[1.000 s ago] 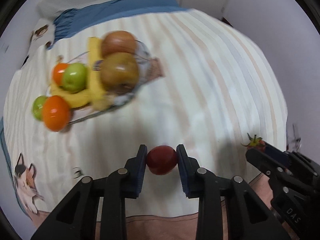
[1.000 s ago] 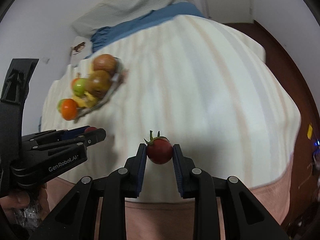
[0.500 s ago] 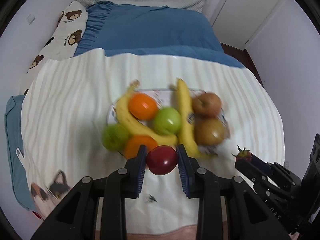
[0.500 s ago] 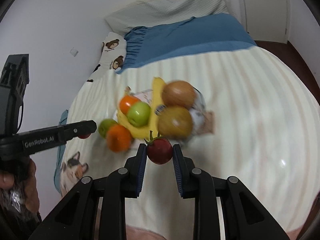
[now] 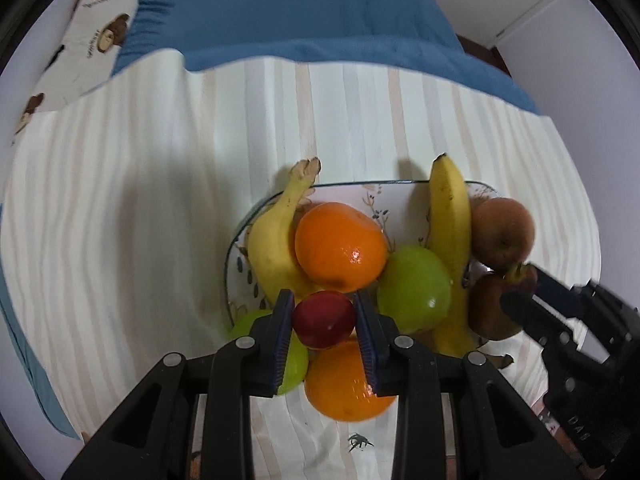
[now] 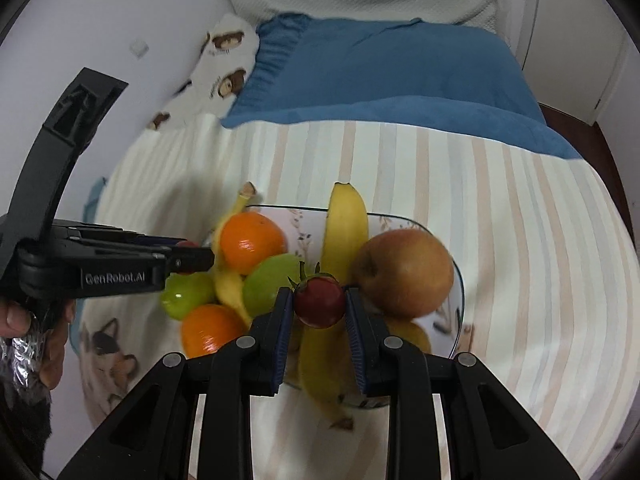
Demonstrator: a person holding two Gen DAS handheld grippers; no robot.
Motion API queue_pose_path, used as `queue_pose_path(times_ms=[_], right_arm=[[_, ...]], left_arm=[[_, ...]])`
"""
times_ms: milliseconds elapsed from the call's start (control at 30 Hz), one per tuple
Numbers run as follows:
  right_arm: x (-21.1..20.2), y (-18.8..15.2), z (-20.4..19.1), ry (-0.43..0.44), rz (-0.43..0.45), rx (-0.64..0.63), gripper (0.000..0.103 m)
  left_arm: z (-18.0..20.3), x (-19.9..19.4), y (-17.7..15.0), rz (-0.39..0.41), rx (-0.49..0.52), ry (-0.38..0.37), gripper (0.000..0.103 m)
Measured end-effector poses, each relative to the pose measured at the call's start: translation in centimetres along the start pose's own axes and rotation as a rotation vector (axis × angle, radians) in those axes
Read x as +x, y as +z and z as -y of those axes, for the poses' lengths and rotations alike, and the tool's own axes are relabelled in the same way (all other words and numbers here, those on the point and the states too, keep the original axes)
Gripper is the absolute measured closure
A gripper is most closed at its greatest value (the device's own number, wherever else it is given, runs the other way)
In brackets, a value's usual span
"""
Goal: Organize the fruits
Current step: 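Lower both cherry tomatoes onto the plate among the fruit and open both tools, then lift both tools away from the plate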
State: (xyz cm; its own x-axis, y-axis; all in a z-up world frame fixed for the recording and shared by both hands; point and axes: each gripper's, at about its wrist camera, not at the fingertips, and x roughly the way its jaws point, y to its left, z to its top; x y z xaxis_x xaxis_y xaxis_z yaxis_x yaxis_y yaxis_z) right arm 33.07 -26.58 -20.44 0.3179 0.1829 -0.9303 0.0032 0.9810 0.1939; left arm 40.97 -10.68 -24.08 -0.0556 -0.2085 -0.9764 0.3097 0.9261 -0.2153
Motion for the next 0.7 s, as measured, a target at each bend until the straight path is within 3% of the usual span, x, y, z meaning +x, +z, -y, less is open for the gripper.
queue_pose_path(times_ms=[300,533,633,700], right_arm=[[2.5,1.7,-0.5,-0.078,-0.118,-0.076,0.074],[3.0,1.6,-0.3,-0.067,-0.157,-0.038,0.072],[2.7,1.5,-0.3,-0.055,-0.166,-0.024,0.065],[2.3,1.4,-0.2,-0.051,-0.164,-0.011,0.055]], left_arm=[[-0.2,2.4,-0.4,-0.052,0.002,0.01,0.075],[0.8,2.3,-0.8,-0.048,0.003,0.039,0.068],[1.1,1.8,-0.7,-0.038,-0.007,0.044,0.06],[1.1,1.1,-0.9,-0.022,-0.016,0.05,0.055]])
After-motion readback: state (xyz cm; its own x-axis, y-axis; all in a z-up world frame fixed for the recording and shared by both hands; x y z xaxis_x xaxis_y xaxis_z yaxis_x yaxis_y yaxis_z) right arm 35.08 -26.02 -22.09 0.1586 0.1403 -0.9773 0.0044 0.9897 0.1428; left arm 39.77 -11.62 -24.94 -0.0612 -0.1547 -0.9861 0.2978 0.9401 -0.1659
